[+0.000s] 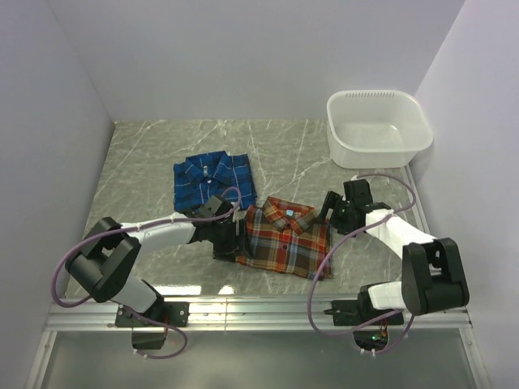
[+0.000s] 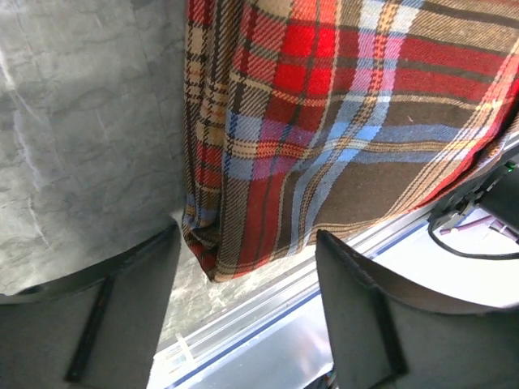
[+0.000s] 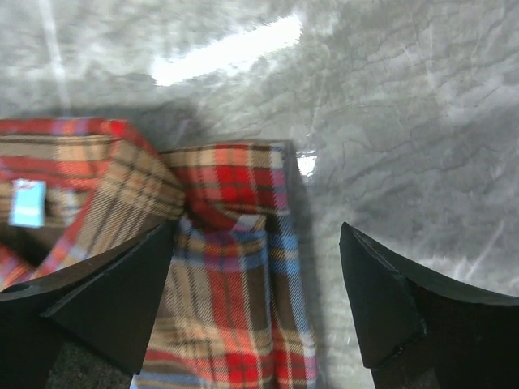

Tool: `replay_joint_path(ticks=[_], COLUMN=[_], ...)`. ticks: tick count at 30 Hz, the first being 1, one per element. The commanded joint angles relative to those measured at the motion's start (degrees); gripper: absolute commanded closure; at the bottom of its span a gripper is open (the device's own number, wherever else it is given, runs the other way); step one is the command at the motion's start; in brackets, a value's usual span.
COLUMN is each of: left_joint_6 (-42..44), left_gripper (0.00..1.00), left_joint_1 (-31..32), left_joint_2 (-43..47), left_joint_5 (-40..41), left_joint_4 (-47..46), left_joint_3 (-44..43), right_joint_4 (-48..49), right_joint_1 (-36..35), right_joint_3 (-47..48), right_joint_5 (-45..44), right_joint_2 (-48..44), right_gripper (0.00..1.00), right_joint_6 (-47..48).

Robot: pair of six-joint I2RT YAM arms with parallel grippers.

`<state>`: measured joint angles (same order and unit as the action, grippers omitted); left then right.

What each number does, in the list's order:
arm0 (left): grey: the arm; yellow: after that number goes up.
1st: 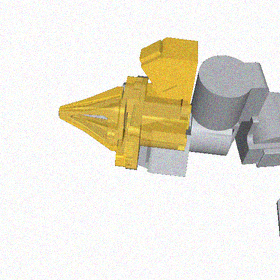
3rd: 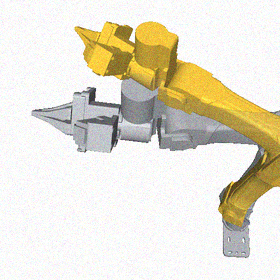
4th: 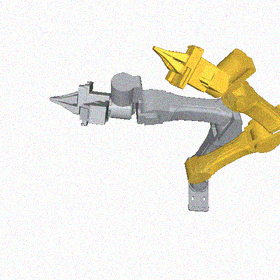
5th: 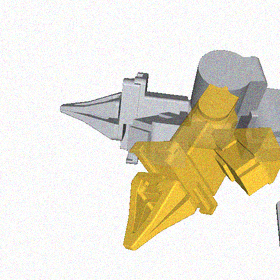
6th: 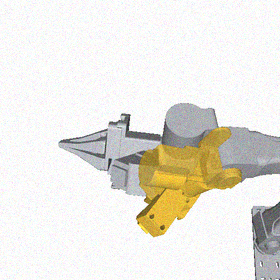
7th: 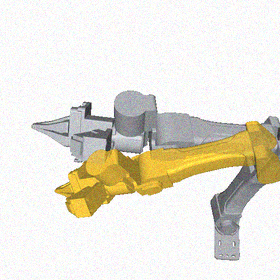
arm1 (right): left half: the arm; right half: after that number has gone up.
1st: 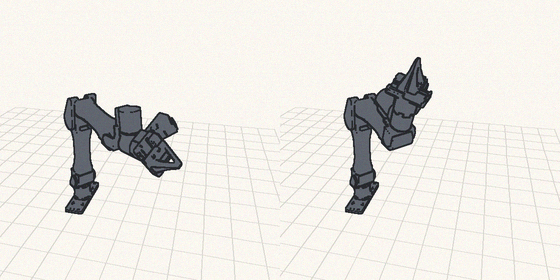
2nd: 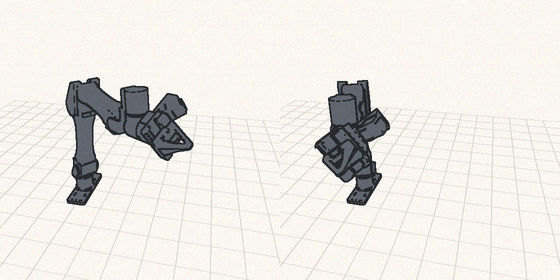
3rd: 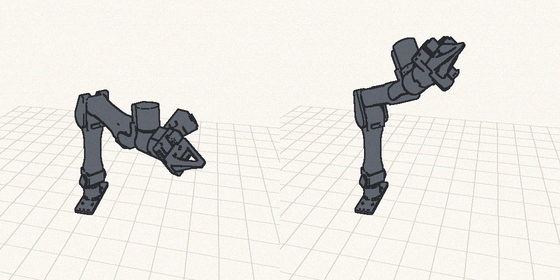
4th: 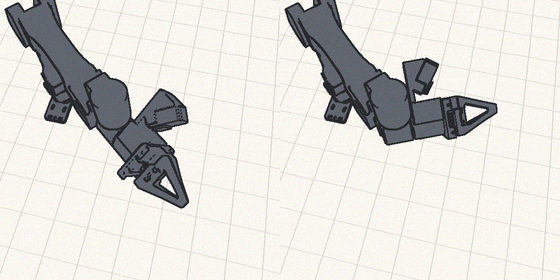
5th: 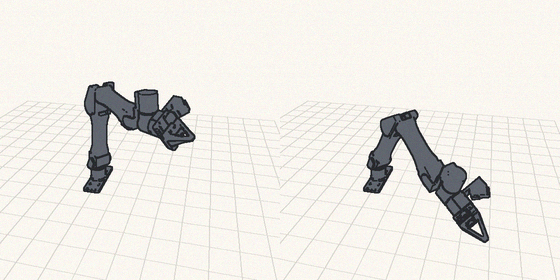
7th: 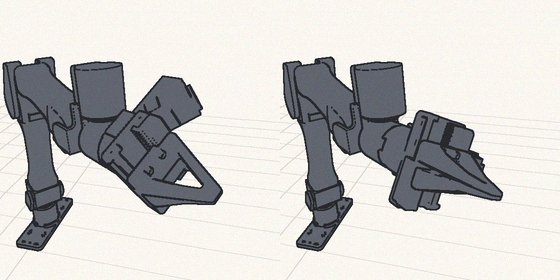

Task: Fold and stack the long sleeve shirts
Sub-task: Neatly place the folded shirt to the corner

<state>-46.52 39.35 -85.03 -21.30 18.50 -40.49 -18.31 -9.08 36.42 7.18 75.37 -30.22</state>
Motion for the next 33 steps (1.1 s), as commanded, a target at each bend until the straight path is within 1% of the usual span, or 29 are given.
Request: replay_joint_path(ticks=[1,3,4,14,15,17,18,19,20,21,22,23,24,26,27,29,30,31,33], left_joint_6=[-0.32,-0.59,-0.67,-0.85,-0.76,-0.76,-0.94,-0.85,-0.94,-1.03,-1.03,-1.03,-0.94,-0.76,-0.50,-0.24,-0.06,0.11,0.47], left_gripper=[0.30,0.31,0.32,0.38,0.40,0.42,0.46,0.49,0.52,0.59,0.62,0.65,0.75,0.84,0.92,0.97,0.99,0.99,0.99], left_joint_1=[0.46,0.37,0.46,0.37,0.46,0.46,0.37,0.37,0.37,0.29,0.29,0.37,0.46,0.46,0.37,0.37,0.46,0.64,0.99], left_joint_2=[-1.89,-1.71,-1.71,-4.44,-4.70,-4.88,-4.79,-4.79,-4.79,-5.05,-5.05,-5.14,-5.05,-4.79,-4.53,-3.91,-3.13,-2.60,-0.67], left_joint_5=[1.08,1.87,2.22,1.88,1.79,2.05,2.05,2.05,2.14,2.05,2.14,2.05,1.96,1.88,1.96,1.87,1.88,2.14,2.84], left_joint_4=[-0.31,-0.22,-0.05,-0.75,-0.66,-0.57,-0.57,-0.57,-0.75,-0.75,-0.84,-0.92,-1.01,-0.92,-0.84,-0.66,-0.57,-0.22,0.39], left_joint_3=[1.64,1.64,1.56,1.55,1.55,1.38,1.47,1.64,1.73,1.90,1.82,1.82,1.73,1.56,1.29,0.77,0.50,-0.02,-0.81], right_joint_4=[3.01,3.01,2.93,3.45,3.36,3.54,3.63,3.63,3.71,3.63,3.63,3.54,3.54,3.71,3.54,3.02,2.84,2.66,1.44], right_joint_1=[0.38,0.29,0.21,-1.46,-1.55,-2.17,-2.43,-2.43,-2.43,-2.52,-2.43,-2.61,-2.61,-2.61,-2.87,-3.48,-4.44,-5.06,-6.81], right_joint_3=[-0.21,0.14,0.05,0.40,0.58,0.67,0.75,0.75,0.75,0.75,0.67,0.58,0.40,0.31,0.40,1.10,1.54,1.89,3.73], right_joint_5=[0.20,0.90,2.04,6.53,6.62,7.06,7.06,7.06,7.06,6.71,6.53,6.18,5.83,5.57,5.48,4.69,4.25,3.38,1.62], right_joint_2=[2.67,4.51,5.04,8.29,8.91,10.05,10.06,10.14,10.14,10.06,9.80,9.01,8.65,7.08,6.46,4.88,4.26,2.69,1.10], right_gripper=[0.11,0.12,0.15,0.26,0.26,0.30,0.32,0.38,0.42,0.45,0.51,0.55,0.65,0.76,0.84,0.90,0.97,1.00,1.00], right_joint_6=[-0.11,0.24,0.16,0.60,0.60,0.60,0.51,0.42,0.51,0.42,0.51,0.51,0.68,0.86,1.21,1.56,1.91,2.18,2.27])
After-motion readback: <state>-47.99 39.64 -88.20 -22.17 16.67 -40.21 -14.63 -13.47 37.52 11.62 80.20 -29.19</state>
